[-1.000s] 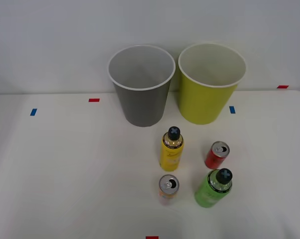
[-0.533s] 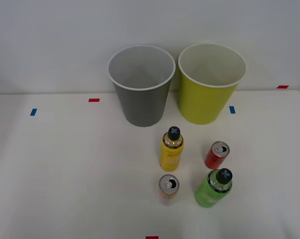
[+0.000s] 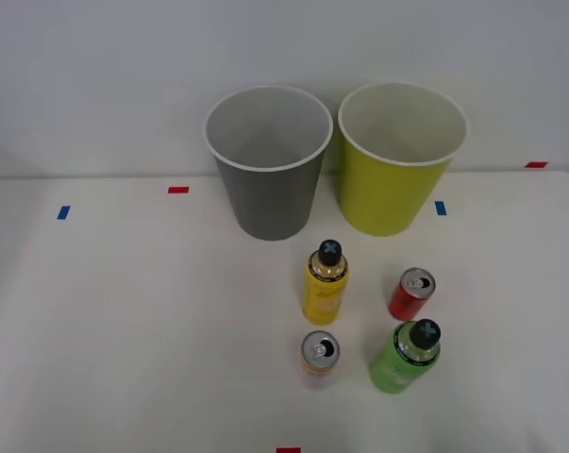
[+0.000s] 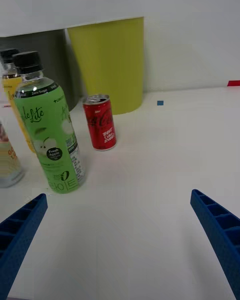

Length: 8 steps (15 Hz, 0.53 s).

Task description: Put cans in the gray bin, plastic bottles in the light green bin

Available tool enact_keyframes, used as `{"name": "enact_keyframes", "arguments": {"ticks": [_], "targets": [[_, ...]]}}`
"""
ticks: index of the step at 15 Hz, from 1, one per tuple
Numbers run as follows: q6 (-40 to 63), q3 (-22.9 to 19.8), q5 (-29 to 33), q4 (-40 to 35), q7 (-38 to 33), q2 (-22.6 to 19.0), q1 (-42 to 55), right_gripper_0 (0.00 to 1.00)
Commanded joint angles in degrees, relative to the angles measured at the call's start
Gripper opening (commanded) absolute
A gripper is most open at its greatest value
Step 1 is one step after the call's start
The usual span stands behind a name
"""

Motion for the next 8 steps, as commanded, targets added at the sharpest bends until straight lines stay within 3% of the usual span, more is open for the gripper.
{"name": "enact_keyframes", "arguments": {"ticks": [1,6,8], "targets": [[-2.02,0.19,-0.27,-0.23,1.47,-2.81,-0.23,1.0],[-2.63,5.29,-4.58,1.09,3.84,-5.0,-4.53,1.0],[-2.72,5.38,-5.9,1.09,5.34,-5.79,-4.71,1.0]]}}
